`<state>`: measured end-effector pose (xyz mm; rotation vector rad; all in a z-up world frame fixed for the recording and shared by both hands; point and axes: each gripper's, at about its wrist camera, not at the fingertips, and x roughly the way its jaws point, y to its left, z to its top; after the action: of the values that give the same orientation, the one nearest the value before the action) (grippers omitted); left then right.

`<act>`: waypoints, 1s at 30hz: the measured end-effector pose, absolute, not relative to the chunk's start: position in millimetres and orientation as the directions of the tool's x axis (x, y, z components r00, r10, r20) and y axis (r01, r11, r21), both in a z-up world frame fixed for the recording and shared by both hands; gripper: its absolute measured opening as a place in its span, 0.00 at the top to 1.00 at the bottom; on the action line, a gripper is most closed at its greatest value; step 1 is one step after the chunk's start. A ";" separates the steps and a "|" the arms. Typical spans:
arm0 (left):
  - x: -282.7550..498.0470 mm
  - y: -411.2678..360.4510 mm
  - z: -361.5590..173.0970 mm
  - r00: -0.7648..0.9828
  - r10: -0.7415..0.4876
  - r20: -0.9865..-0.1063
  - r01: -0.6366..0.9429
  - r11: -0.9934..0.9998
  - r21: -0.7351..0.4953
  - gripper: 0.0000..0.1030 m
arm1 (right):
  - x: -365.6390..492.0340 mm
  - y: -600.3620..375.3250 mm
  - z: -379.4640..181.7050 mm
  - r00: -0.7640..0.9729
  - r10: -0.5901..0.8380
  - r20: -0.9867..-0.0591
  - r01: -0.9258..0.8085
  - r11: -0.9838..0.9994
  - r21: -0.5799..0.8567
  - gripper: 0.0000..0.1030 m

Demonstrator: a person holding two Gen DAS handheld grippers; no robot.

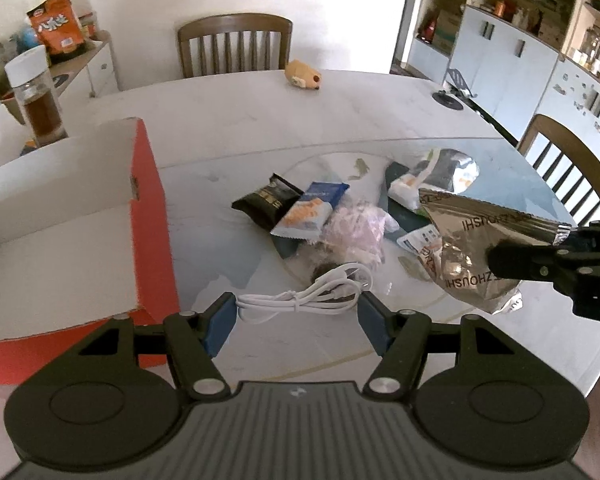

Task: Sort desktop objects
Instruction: 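Lift the silver foil bag with the right tool toward the red box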

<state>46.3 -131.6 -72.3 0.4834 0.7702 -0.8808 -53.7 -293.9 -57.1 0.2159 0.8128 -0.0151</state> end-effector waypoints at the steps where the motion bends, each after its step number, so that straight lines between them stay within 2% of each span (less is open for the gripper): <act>1: 46.6 -130.5 -69.3 0.402 -0.501 -0.766 0.823 0.565 0.063 0.36 | -53.3 -293.8 -54.8 0.689 0.073 -0.721 0.093 0.978 0.188 0.79; 13: 49.1 -124.0 -34.9 0.432 -0.470 -0.770 0.778 0.626 0.055 0.36 | -45.5 -287.2 -22.5 0.698 0.150 -0.701 -0.005 0.979 0.205 0.79; 23: 57.8 -112.6 -10.2 0.431 -0.468 -0.772 0.775 0.631 0.050 0.36 | -30.6 -270.3 -2.1 0.652 0.210 -0.728 -0.098 0.976 0.194 0.79; 25: 62.8 -108.4 -4.6 0.433 -0.472 -0.768 0.775 0.630 0.050 0.45 | -27.7 -265.2 3.0 0.651 0.215 -0.728 -0.115 0.976 0.185 0.79; 30: 79.0 -98.1 6.3 0.440 -0.495 -0.750 0.788 0.613 0.058 0.45 | -17.4 -251.9 12.9 0.651 0.218 -0.727 -0.130 0.976 0.176 0.79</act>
<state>79.0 -98.1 6.2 0.4352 0.7622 -0.8283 -17.4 -251.9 12.9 0.1112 0.8388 0.1980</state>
